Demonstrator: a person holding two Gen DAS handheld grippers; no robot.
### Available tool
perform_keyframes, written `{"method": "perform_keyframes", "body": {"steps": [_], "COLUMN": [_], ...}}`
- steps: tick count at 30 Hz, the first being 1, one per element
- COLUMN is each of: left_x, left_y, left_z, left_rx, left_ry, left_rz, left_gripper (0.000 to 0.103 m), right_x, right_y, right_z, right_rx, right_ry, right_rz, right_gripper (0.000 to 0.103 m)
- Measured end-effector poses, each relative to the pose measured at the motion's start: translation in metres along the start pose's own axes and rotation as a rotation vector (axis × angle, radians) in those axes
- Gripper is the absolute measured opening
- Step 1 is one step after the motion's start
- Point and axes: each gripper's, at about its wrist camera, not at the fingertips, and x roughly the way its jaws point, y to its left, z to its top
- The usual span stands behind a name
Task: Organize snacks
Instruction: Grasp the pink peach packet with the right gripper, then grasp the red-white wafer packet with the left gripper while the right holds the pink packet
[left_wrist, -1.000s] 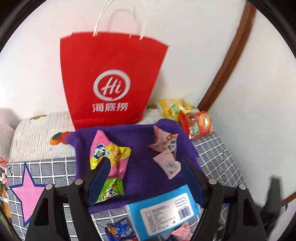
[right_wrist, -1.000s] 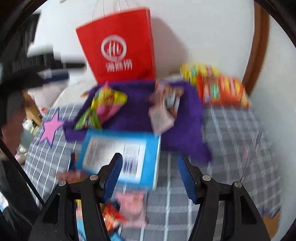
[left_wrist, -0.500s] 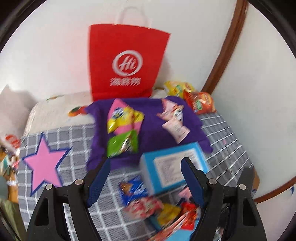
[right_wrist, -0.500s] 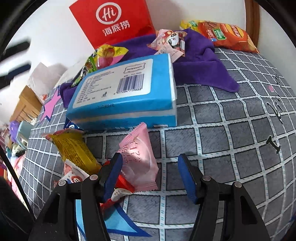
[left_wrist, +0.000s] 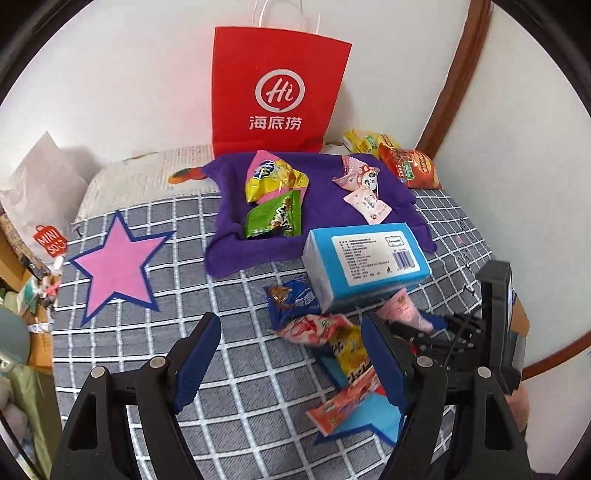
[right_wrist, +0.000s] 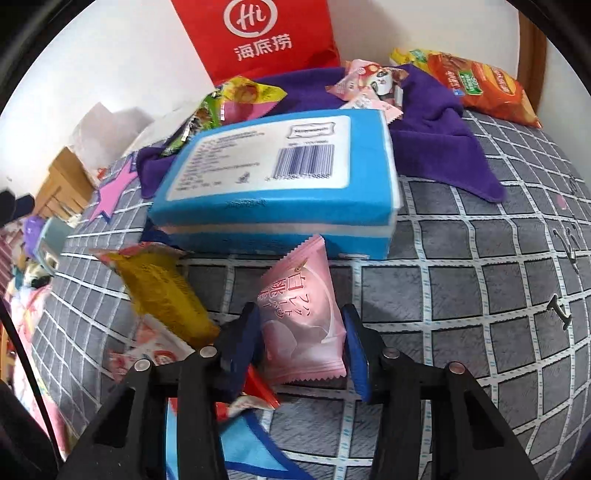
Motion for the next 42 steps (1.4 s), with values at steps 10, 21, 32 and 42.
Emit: {"method": "perform_keyframes", "body": {"steps": [10,21,32,42], "left_x": [-0.025,0.004,0.039,0.060], "left_y": [0.007,0.018,0.024,0.002], "left_z": [-0.016,-0.043,-0.049,-0.040], "left_rx": [0.006,-0.059,-0.080,-0.044], "left_ry": [-0.018,0.031,0.046,0.018], "left_rz": [0.034,-0.004,-0.012,-0.066], "left_gripper": [0.076,0.076,0.076,0.076], "right_x": [-0.029,-0.058,-0.034,-0.028], "right_y": [0.002,-0.033,-0.054,-0.057], "right_z": [-0.002,-0.014,-0.033,-0.036], "right_rx": [0.020,0.080,0.081,0.032], "right_ry": [-0.094,-0.136,-0.069,-0.093], "right_rz": [-0.063,-0.126,-0.156,-0.173], "right_gripper": [0.033,0.033,0.035,0.047]}}
